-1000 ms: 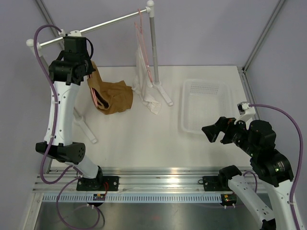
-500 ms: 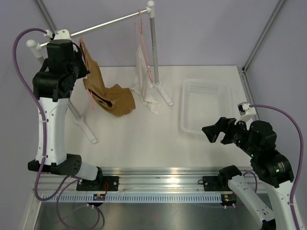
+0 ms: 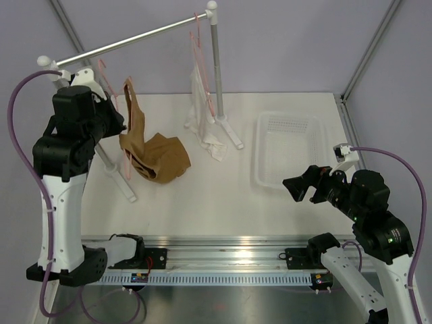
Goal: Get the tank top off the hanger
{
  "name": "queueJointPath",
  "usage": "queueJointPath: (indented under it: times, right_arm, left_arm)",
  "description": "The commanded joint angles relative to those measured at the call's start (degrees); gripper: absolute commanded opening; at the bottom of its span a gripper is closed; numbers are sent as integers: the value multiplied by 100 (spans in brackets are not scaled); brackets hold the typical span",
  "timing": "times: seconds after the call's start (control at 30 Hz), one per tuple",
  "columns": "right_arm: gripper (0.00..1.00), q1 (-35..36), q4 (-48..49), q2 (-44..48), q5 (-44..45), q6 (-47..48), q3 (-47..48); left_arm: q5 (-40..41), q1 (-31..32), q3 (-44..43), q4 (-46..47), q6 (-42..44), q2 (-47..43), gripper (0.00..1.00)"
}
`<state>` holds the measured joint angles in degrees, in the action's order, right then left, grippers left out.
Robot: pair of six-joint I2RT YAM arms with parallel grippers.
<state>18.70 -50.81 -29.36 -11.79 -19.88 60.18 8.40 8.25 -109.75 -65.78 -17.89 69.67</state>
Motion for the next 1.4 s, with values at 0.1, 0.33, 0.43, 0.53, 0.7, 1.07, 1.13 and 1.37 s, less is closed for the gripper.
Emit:
queueJointPath:
  times: [0.1,0.33,0.43,0.53,0.7,1.07,1.13,1.37]
  right_arm:
    - [99,2,720,-113,-613,-60,-156]
    - [99,2,1125,-333,-780,-78,-393]
    - [99,11,1397,-421,-1174,-165,-481]
    - [99,20,1862,-500,-1762,-428,-542]
    - [95,20,3320,-851,-2511,-1349,-972]
    - [85,1723,4492,-2142,-563,-1607,-1378]
    - [83,2031,4562,-2275,33,-1651,-1448]
    - [81,2191,4570,-2618,801,-1554,-1842]
  left_arm:
    - [-1033,27,1032,776,-13,-1174,0]
    - [-1594,27,1606,1190,66,-1632,0]
    - [-2104,28,1772,1137,84,-1772,0]
    - [-3235,36,2395,1303,31,-2157,0]
    - [-4312,176,3565,1410,146,-2546,0]
    - [-4577,1529,5411,2718,-600,-2555,0]
    - [-4262,1995,5526,3077,-768,-2467,0]
    - [-3512,2786,5666,3879,-1532,-2423,0]
